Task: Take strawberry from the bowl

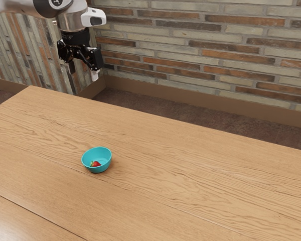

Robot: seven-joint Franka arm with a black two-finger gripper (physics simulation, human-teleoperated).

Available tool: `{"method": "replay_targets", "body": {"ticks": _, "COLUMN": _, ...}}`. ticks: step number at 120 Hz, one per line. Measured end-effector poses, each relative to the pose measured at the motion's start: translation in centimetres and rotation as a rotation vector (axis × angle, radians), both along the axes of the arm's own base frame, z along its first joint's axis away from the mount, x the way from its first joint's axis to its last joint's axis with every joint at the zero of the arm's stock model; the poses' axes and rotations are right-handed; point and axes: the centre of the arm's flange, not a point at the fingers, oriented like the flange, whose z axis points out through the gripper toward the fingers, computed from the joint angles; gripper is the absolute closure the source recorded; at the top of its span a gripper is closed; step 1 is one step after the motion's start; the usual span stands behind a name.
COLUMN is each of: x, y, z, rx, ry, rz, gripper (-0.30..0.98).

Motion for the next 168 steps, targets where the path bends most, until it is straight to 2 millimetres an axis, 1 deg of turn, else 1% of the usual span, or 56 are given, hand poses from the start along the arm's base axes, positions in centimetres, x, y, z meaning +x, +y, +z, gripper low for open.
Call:
{"method": "replay_targets", "body": {"ticks": 17, "x": 0.0, "y": 0.1, "z": 0.0, "rx": -0.005, "ry": 0.001, "rz": 0.001, "gripper": 0.0}}
{"method": "replay_targets", "body": {"ticks": 21, "x": 0.0, "y": 0.5, "z": -0.1, "rx": -0.02, "ry": 0.002, "rz": 0.011, "gripper": 0.0}}
{"method": "replay_targets", "body": {"ticks": 24, "x": 0.0, "y": 1.5, "z": -0.2, "rx": -0.032, "ry": 0.003, "rz": 0.029, "gripper": 0.0}}
{"method": "replay_targets", "body": {"ticks": 30, "x": 0.1, "y": 4.2, "z": -0.4, "rx": -0.042, "ry": 0.005, "rz": 0.073, "gripper": 0.0}}
{"method": "replay_targets", "body": {"ticks": 36, "x": 0.6, "y": 7.0, "z": -1.8, "rx": -0.022, "ry": 0.026, "rz": 0.105, "gripper": 0.0}}
{"method": "replay_targets", "body": {"ticks": 40, "x": 1.3, "y": 8.7, "z": -3.5, "rx": -0.01, "ry": 0.044, "rz": 0.115, "gripper": 0.0}}
{"method": "replay_targets", "body": {"ticks": 42, "x": 1.9, "y": 9.5, "z": -4.7, "rx": -0.006, "ry": 0.056, "rz": 0.117, "gripper": 0.0}}
{"method": "replay_targets", "body": {"ticks": 53, "x": 5.3, "y": 13.5, "z": -13.5, "rx": -0.015, "ry": 0.13, "rz": 0.108, "gripper": 0.0}}
{"method": "replay_targets", "body": {"ticks": 58, "x": 6.3, "y": 14.8, "z": -16.9, "rx": -0.025, "ry": 0.152, "rz": 0.095, "gripper": 0.0}}
{"method": "replay_targets", "body": {"ticks": 62, "x": 6.8, "y": 15.2, "z": -18.7, "rx": -0.032, "ry": 0.159, "rz": 0.079, "gripper": 0.0}}
{"method": "replay_targets", "body": {"ticks": 66, "x": 7.2, "y": 15.2, "z": -20.1, "rx": -0.037, "ry": 0.163, "rz": 0.057, "gripper": 0.0}}
{"method": "replay_targets", "body": {"ticks": 72, "x": 8.0, "y": 15.3, "z": -23.2, "rx": -0.048, "ry": 0.184, "rz": 0.026, "gripper": 0.0}}
{"method": "replay_targets", "body": {"ticks": 76, "x": 8.5, "y": 15.3, "z": -24.7, "rx": -0.052, "ry": 0.183, "rz": 0.003, "gripper": 0.0}}
{"method": "replay_targets", "body": {"ticks": 84, "x": 9.8, "y": 15.2, "z": -25.9, "rx": -0.05, "ry": 0.15, "rz": -0.05, "gripper": 0.0}}
{"method": "replay_targets", "body": {"ticks": 92, "x": 11.0, "y": 14.8, "z": -28.2, "rx": -0.054, "ry": 0.133, "rz": -0.103, "gripper": 0.0}}
{"method": "replay_targets", "body": {"ticks": 97, "x": 11.9, "y": 13.3, "z": -29.4, "rx": -0.06, "ry": 0.121, "rz": -0.156, "gripper": 0.0}}
{"method": "replay_targets", "body": {"ticks": 104, "x": 12.9, "y": 9.6, "z": -30.4, "rx": -0.054, "ry": 0.102, "rz": -0.257, "gripper": 0.01}}
{"method": "replay_targets", "body": {"ticks": 107, "x": 13.1, "y": 7.9, "z": -30.9, "rx": -0.053, "ry": 0.096, "rz": -0.306, "gripper": 0.02}}
{"method": "replay_targets", "body": {"ticks": 110, "x": 13.0, "y": 6.7, "z": -31.4, "rx": -0.054, "ry": 0.095, "rz": -0.349, "gripper": 0.03}}
{"method": "replay_targets", "body": {"ticks": 116, "x": 12.5, "y": 5.2, "z": -33.2, "rx": -0.057, "ry": 0.111, "rz": -0.416, "gripper": 0.04}}
{"method": "replay_targets", "body": {"ticks": 122, "x": 11.2, "y": 4.0, "z": -35.5, "rx": -0.059, "ry": 0.135, "rz": -0.48, "gripper": 0.06}}
{"method": "replay_targets", "body": {"ticks": 130, "x": 9.5, "y": 2.4, "z": -37.5, "rx": -0.058, "ry": 0.143, "rz": -0.558, "gripper": 0.09}}
{"method": "replay_targets", "body": {"ticks": 134, "x": 8.7, "y": 2.1, "z": -37.8, "rx": -0.055, "ry": 0.138, "rz": -0.589, "gripper": 0.09}}
{"method": "replay_targets", "body": {"ticks": 140, "x": 7.6, "y": 2.2, "z": -37.2, "rx": -0.044, "ry": 0.117, "rz": -0.624, "gripper": 0.1}}
{"method": "replay_targets", "body": {"ticks": 145, "x": 6.9, "y": 2.3, "z": -36.0, "rx": -0.033, "ry": 0.089, "rz": -0.648, "gripper": 0.11}}
{"method": "replay_targets", "body": {"ticks": 152, "x": 6.6, "y": 2.5, "z": -34.4, "rx": -0.017, "ry": 0.045, "rz": -0.679, "gripper": 0.12}}
{"method": "replay_targets", "body": {"ticks": 160, "x": 6.5, "y": 2.6, "z": -31.5, "rx": 0.01, "ry": -0.012, "rz": -0.714, "gripper": 0.13}}
{"method": "replay_targets", "body": {"ticks": 164, "x": 5.6, "y": 2.7, "z": -30.3, "rx": 0.018, "ry": -0.025, "rz": -0.726, "gripper": 0.13}}
{"method": "replay_targets", "body": {"ticks": 168, "x": 4.4, "y": 3.5, "z": -30.1, "rx": 0.022, "ry": -0.023, "rz": -0.725, "gripper": 0.13}}
